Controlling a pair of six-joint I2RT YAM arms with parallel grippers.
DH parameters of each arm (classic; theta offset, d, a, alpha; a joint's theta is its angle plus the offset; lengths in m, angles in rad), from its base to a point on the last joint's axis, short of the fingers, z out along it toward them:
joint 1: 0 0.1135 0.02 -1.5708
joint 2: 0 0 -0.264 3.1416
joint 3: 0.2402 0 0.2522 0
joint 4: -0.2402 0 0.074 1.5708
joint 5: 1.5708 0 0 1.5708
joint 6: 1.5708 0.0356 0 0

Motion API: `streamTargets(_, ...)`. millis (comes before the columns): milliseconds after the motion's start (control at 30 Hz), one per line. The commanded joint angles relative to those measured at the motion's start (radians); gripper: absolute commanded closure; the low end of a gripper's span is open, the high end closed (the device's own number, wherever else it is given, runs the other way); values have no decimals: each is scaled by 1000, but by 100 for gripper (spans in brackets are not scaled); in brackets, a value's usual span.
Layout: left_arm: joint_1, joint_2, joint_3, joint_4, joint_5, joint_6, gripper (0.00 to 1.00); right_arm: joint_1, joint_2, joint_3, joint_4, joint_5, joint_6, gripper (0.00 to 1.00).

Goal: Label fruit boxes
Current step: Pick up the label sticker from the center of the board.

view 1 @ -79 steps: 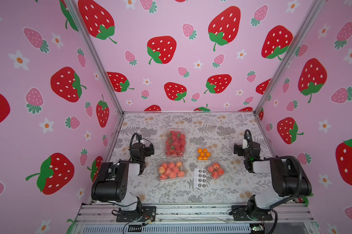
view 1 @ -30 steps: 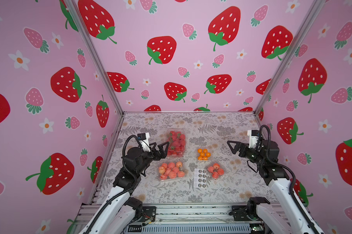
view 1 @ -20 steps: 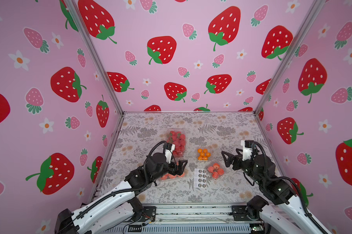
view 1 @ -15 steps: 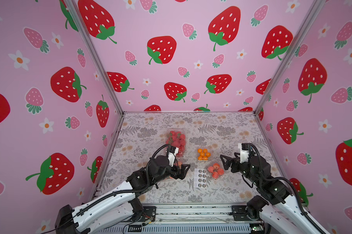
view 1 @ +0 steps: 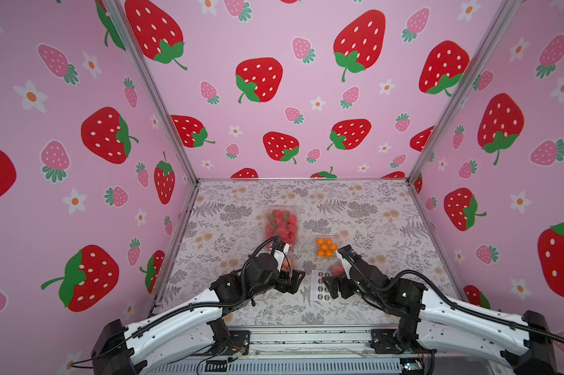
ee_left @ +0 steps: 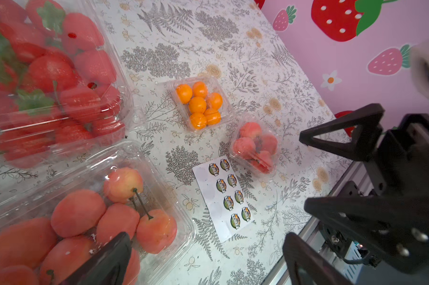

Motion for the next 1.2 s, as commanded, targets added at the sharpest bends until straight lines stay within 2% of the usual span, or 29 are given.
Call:
streamTargets(0,-5,-3,27,-10,10,-21,1,142,140,58,0,158,88,1)
streamTargets(133,-5,-51,3,-9,23,-33,1,173,279,71,78,81,110,1)
streamTargets(233,-5,-95,-10,-19,21,-30,1,173,334,70,63,131,149,1)
streamTargets(333,-5,-119,-8,-54,-6,-30,1,173,361,48,83,134,171,1)
streamTargets(467,-4,-121,-29,-19,22,-39,1,169,394,20,96,133,206,1)
streamTargets(633,-4,-90,-36,12,44,-38,1,133,447,1,147,53,209,1)
streamTargets(733,-4,-87,-36,7,46,-36,1,130,462,-14,161,46,232,1)
streamTargets(1167,-4,-141,-59,-24,-22,-51,1,86,578,-44,280,-2,252,1)
